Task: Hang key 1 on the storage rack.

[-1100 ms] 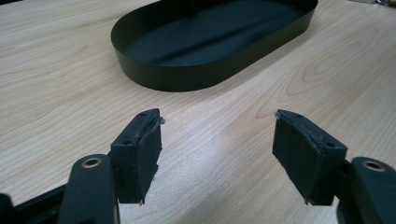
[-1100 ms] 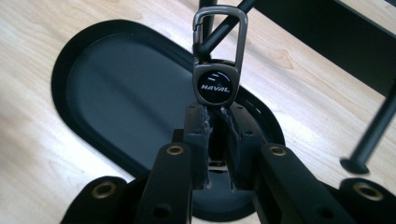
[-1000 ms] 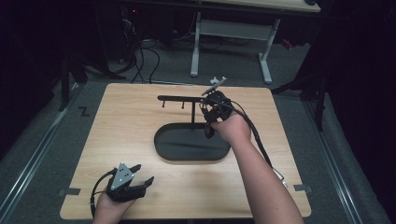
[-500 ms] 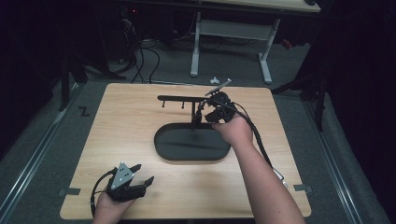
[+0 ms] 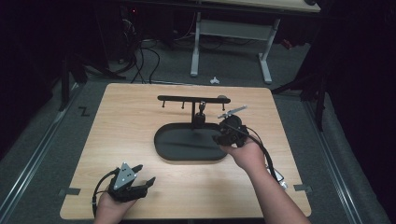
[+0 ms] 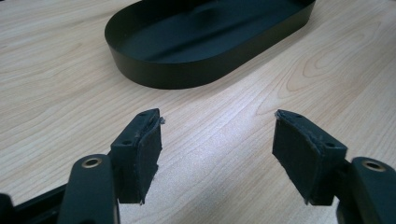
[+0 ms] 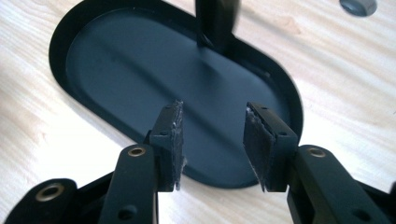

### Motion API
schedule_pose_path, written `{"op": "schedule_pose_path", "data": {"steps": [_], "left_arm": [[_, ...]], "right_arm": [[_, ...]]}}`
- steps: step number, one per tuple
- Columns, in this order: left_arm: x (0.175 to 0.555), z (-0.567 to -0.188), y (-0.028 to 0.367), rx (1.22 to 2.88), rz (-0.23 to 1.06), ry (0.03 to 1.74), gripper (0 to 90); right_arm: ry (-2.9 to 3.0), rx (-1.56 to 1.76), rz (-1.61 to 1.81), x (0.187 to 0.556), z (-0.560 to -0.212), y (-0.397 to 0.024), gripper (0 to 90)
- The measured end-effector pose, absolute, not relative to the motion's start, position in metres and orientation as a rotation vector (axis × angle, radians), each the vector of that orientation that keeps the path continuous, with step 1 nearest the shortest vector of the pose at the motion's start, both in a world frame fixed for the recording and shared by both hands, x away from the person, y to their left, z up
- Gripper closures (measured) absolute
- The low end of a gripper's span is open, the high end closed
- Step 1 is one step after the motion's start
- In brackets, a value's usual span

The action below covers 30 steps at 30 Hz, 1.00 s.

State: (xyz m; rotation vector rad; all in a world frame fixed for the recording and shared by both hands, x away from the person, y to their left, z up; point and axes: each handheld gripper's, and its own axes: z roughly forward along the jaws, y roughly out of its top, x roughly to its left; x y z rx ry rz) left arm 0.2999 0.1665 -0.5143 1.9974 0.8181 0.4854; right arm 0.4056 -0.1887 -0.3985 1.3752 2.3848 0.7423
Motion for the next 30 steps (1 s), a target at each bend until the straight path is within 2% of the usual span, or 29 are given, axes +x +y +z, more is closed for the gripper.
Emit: {"op": "schedule_pose_path", "data": {"steps": [9, 23, 30], "left_arm": [[0.299, -0.515, 0.162, 2.013, 0.487, 0.804, 33.3], [0.301, -0.516, 0.161, 2.016, 0.495, 0.809, 33.3], [0.298, -0.514, 0.156, 2.028, 0.506, 0.794, 33.3]], "right_arm": [[2.329, 1.309, 0.836, 0.359, -0.444, -0.204, 54.6], [2.202, 1.317, 0.989, 0.301, -0.503, -0.243, 54.6], [2.185, 1.404, 0.96, 0.3, -0.504, -0.272, 56.0]]}}
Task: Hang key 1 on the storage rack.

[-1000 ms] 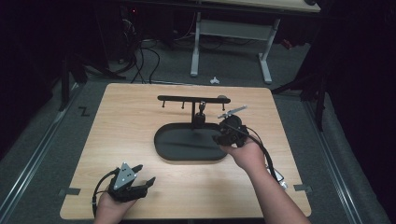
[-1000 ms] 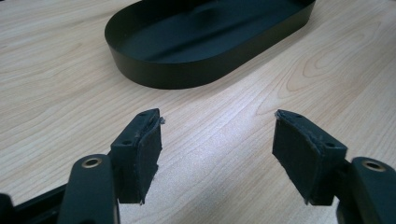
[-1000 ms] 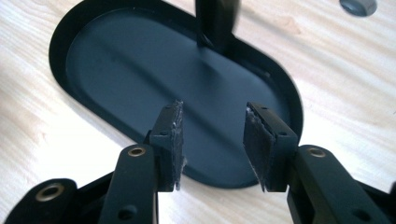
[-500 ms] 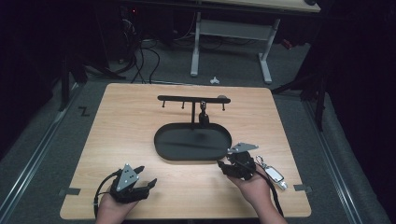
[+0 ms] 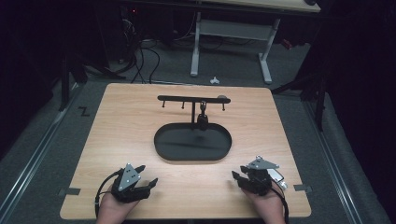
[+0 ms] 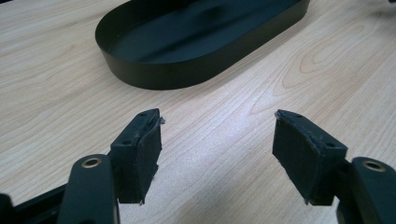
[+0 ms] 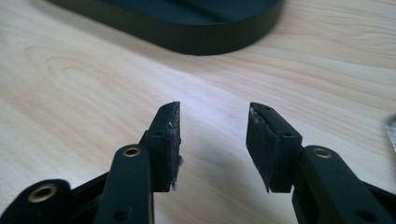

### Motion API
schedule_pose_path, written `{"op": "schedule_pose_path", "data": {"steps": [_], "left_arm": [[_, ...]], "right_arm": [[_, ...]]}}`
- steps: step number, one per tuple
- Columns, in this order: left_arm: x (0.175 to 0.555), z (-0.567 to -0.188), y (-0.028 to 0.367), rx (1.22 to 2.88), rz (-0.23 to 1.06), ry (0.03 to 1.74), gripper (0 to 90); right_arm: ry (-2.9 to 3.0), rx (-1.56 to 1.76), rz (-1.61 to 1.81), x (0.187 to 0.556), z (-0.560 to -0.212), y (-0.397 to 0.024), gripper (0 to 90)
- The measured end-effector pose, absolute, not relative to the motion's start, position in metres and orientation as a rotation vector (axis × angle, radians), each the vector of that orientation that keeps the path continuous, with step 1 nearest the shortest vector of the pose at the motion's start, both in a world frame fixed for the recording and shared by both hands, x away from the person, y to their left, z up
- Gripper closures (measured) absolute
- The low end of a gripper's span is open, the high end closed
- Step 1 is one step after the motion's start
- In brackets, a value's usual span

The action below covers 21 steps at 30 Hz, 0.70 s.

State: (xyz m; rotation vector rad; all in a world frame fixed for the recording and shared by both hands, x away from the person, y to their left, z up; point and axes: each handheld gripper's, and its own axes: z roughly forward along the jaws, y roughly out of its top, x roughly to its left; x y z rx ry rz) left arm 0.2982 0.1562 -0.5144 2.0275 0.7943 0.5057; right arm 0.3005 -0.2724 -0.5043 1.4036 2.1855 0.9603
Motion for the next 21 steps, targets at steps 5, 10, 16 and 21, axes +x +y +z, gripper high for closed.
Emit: {"op": "schedule_pose_path", "data": {"steps": [5, 10, 16, 21], "left_arm": [[0.299, -0.516, 0.154, 2.041, 0.501, 0.783, 33.3], [0.299, -0.515, 0.158, 2.029, 0.504, 0.784, 33.3], [0.3, -0.515, 0.16, 2.032, 0.501, 0.788, 33.3], [0.3, -0.516, 0.161, 2.033, 0.5, 0.791, 33.3]], "right_arm": [[2.135, 1.475, 0.971, 0.302, -0.496, -0.304, 57.4], [2.07, 1.524, 0.964, 0.302, -0.487, -0.331, 58.9], [2.039, 1.634, 0.913, 0.307, -0.493, -0.354, 52.5], [2.019, 1.703, 0.89, 0.314, -0.5, -0.362, 47.4]]}}
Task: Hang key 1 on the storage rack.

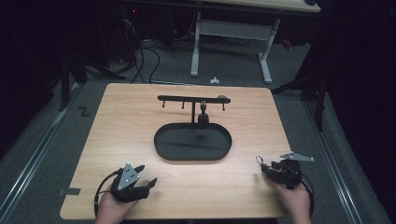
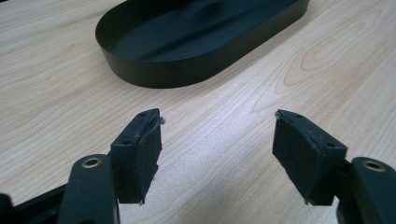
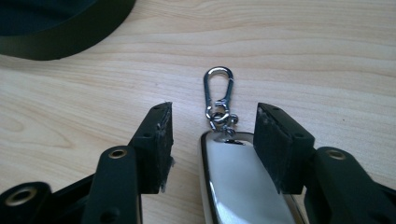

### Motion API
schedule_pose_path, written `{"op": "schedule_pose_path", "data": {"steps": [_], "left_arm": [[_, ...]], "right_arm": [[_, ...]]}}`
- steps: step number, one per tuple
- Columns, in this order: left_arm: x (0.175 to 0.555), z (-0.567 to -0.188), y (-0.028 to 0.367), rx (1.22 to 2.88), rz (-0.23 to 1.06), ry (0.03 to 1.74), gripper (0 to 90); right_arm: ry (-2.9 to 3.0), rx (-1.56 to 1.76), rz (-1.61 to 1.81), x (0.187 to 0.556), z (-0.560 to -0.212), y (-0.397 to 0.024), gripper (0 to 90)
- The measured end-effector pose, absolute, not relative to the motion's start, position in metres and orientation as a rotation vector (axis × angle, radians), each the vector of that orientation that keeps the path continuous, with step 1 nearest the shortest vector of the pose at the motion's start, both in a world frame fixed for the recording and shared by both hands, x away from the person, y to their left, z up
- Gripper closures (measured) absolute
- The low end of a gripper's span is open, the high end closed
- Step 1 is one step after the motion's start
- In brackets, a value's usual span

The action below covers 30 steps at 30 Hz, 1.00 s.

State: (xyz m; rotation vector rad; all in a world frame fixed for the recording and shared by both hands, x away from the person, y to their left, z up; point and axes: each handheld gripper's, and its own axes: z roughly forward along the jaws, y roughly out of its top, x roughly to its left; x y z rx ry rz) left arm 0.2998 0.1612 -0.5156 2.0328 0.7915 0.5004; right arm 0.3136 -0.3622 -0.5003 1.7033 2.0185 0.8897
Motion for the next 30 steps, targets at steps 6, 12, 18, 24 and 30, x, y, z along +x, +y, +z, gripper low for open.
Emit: {"op": "schedule_pose_path", "data": {"steps": [6, 12, 18, 24, 30], "left_arm": [[0.299, -0.516, 0.163, 2.028, 0.503, 0.798, 33.3], [0.3, -0.515, 0.16, 2.034, 0.501, 0.792, 33.3], [0.301, -0.514, 0.153, 2.035, 0.503, 0.778, 33.3], [0.301, -0.512, 0.147, 2.045, 0.506, 0.749, 33.3], [0.302, -0.512, 0.146, 2.038, 0.504, 0.743, 33.3]], "right_arm": [[1.986, 1.714, 0.893, 0.315, -0.499, -0.37, 43.3], [2.041, 1.742, 0.808, 0.313, -0.508, -0.367, 55.0], [2.095, 1.706, 0.811, 0.299, -0.509, -0.355, 61.0], [2.161, 1.653, 0.798, 0.288, -0.508, -0.336, 59.8], [2.2, 1.648, 0.825, 0.281, -0.504, -0.323, 49.4]]}}
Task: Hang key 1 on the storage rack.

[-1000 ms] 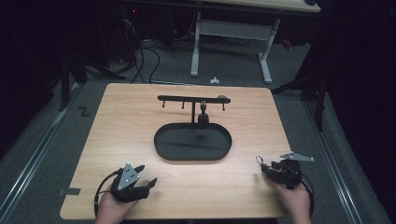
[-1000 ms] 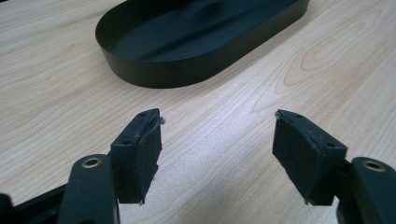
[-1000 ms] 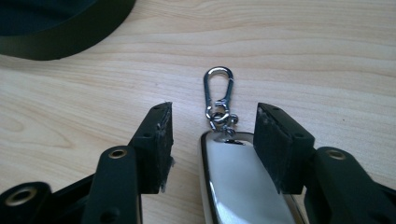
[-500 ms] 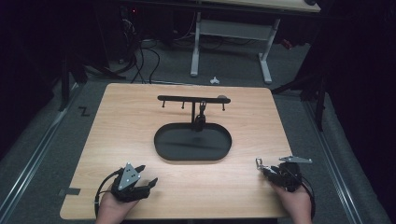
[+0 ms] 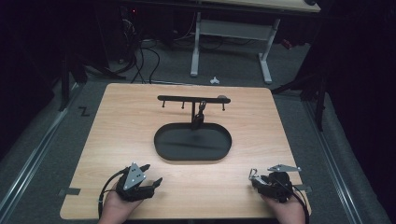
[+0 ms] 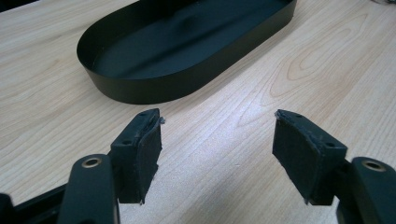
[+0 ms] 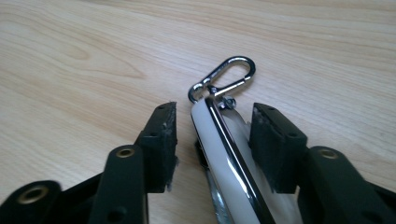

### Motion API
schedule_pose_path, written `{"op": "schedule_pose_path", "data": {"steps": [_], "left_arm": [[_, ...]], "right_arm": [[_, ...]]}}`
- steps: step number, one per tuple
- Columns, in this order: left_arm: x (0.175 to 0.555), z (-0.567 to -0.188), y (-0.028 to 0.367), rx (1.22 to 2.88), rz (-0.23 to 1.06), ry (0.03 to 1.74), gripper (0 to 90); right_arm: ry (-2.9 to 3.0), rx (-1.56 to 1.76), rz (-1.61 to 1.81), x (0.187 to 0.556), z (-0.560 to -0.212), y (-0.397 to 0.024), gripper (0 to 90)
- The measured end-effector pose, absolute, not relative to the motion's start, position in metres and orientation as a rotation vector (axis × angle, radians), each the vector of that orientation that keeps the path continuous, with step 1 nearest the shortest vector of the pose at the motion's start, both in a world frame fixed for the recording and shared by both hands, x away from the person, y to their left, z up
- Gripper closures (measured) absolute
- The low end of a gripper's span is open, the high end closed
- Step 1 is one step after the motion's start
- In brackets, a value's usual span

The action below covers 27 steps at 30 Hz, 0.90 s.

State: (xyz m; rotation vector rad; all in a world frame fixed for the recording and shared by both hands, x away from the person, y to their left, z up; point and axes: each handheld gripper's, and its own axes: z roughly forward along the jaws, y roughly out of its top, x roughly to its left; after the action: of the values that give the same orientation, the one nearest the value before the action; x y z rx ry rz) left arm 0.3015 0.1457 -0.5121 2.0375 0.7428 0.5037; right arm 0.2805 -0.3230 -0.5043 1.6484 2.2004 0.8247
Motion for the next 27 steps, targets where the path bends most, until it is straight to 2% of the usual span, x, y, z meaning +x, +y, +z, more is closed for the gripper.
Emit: {"op": "schedule_pose_path", "data": {"steps": [8, 15, 27], "left_arm": [[0.3, -0.512, 0.149, 2.038, 0.508, 0.749, 33.3], [0.298, -0.511, 0.155, 2.022, 0.509, 0.756, 33.3], [0.299, -0.51, 0.157, 2.014, 0.507, 0.758, 33.3]], "right_arm": [[2.209, 1.644, 0.872, 0.293, -0.488, -0.312, 47.2], [2.305, 1.709, 0.685, 0.322, -0.484, -0.311, 46.2], [2.459, 1.785, 0.371, 0.35, -0.481, -0.295, 45.9]]}}
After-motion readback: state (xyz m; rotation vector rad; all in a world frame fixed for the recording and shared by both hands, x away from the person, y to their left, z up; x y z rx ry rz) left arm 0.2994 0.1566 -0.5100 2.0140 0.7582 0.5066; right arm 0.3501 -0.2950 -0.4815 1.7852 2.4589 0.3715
